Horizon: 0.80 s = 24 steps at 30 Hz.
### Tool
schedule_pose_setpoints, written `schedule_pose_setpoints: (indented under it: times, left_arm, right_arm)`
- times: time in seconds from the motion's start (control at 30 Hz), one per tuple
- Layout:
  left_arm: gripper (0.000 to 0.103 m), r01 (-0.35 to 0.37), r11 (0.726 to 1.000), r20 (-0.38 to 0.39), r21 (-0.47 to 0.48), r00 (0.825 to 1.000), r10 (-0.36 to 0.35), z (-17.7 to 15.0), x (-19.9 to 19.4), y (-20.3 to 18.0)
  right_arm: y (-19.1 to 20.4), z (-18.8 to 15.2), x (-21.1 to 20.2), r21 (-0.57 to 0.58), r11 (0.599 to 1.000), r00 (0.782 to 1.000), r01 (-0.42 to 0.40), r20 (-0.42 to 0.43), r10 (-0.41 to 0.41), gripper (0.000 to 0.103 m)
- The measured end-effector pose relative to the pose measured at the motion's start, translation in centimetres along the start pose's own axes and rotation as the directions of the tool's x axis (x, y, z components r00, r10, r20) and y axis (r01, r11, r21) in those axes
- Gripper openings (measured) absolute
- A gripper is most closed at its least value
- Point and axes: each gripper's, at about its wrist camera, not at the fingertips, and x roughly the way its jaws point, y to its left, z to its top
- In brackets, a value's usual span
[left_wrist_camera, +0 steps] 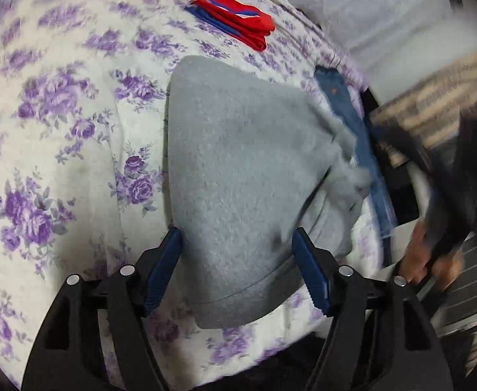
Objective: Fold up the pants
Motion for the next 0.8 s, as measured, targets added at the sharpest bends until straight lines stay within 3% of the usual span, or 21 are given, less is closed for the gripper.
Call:
schedule_pose_setpoints:
  times: [0.03,0.1,0.2,0.27,0.33,0.47,0.53,0.63,0.73,0.8]
  left_arm:
    - [0.068,-0.045,0.998,-0.01,0.031,0.999,0.046,-0.3,0.5,-0.7]
    - [0.069,-0.076,0.996,-0.037,0.043,0.996,0.078,-0.7,1.3,-1.0]
    - [0.069,-0.09,0.995,-0.063,0.039,0.994,0.092,-1.5,2.4,-0.6]
    - [0.07,-0.077,0.997,-0.067,0.011,0.995,0.077,-1.7,2.9,-0.1]
    - [0.07,-0.047,0.999,-0.081,-0.005,0.996,0.046,-1.5,2.9,0.4]
    - [0.07,0.013,1.0,-0.089,-0.019,0.996,-0.014,-1.4,1.7,1.2]
    - [0.07,0.01,1.0,-0.077,-0.016,0.997,-0.011,-1.2,1.1,1.5]
    - [0.07,-0.012,1.0,-0.069,0.002,0.998,0.012,-1.0,0.7,1.6]
    - [0.072,-0.01,1.0,-0.081,-0.005,0.997,0.01,-0.7,0.9,1.8]
    - [0.072,-0.004,1.0,-0.086,-0.01,0.996,0.003,-0.2,1.1,1.9]
  right_arm:
    - [0.4,0.9,1.7,-0.02,1.0,0.999,0.0,-0.052,-0.001,0.053]
    - [0.8,2.4,6.3,-0.056,0.998,0.984,0.041,-0.174,-0.05,0.053]
    - [0.4,2.4,12.3,-0.092,0.989,0.942,0.119,-0.305,-0.142,0.054]
    - [0.3,2.3,14.3,-0.086,0.986,0.927,0.142,-0.339,-0.163,0.056]
    - [1.1,2.6,13.4,-0.113,0.981,0.927,0.16,-0.326,-0.188,0.056]
    - [1.1,2.3,6.8,-0.099,0.988,0.965,0.122,-0.22,-0.141,0.057]
    - [0.5,0.8,3.0,-0.103,0.985,0.975,0.14,-0.158,-0.155,0.059]
    - [-1.1,-2.3,0.5,-0.075,0.978,0.971,0.195,-0.128,-0.203,0.059]
    - [-2.8,-6.1,1.7,-0.06,0.96,0.943,0.272,-0.181,-0.279,0.06]
    - [-3.6,-8.6,1.4,-0.034,0.961,0.946,0.273,-0.171,-0.275,0.064]
